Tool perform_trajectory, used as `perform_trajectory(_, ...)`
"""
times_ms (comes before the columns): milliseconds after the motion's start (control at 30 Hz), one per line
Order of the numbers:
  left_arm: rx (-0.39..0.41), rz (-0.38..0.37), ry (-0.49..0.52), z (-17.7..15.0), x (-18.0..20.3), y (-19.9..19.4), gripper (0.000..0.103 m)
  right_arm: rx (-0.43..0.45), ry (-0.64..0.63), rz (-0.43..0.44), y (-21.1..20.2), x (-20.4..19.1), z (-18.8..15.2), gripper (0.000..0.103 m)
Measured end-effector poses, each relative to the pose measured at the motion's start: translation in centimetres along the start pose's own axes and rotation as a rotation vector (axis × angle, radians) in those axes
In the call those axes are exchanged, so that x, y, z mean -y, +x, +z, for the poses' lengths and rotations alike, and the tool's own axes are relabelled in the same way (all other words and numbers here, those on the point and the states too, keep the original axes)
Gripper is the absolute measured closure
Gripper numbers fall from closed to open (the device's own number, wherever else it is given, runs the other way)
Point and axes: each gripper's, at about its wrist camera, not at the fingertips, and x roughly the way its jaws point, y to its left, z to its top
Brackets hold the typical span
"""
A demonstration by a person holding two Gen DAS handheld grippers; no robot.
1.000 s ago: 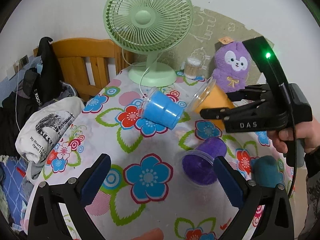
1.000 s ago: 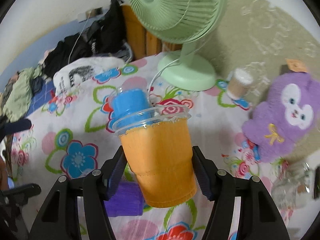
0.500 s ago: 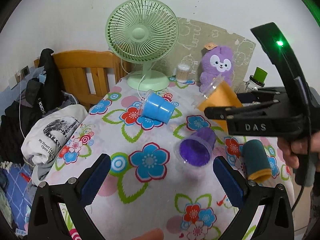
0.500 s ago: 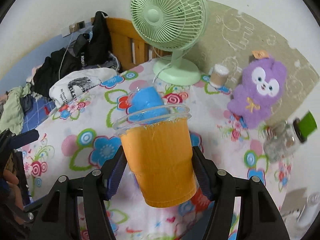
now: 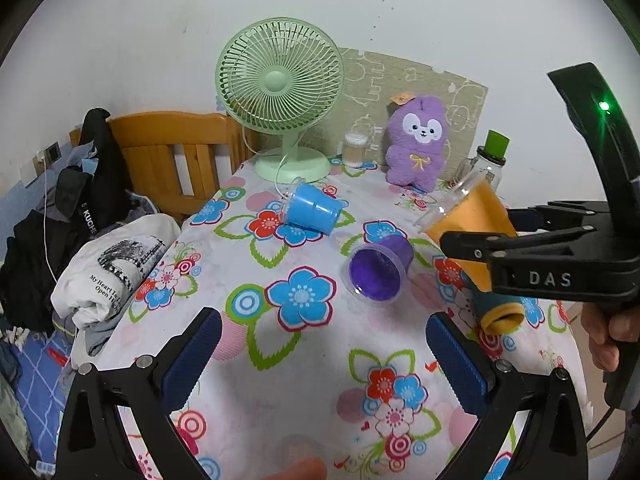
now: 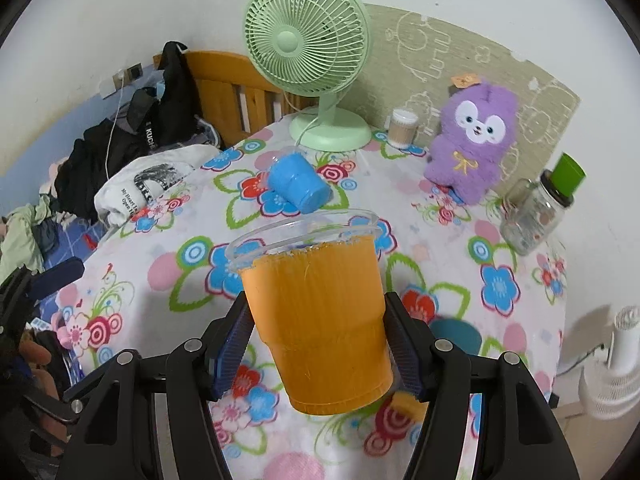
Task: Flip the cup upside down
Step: 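Lift the orange cup with the right gripper, pulling it off the blue cup, then carry the orange cup with the right gripper toward the left gripper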
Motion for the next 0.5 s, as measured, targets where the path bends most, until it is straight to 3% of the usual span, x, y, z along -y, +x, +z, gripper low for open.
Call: perform_trajectory(500,-0.040,-0.019,0.022,-5.0,0.0,-1.8,0.000,-0.032,0.068,-0.020,-2.3,-2.6,-6.0,0.036)
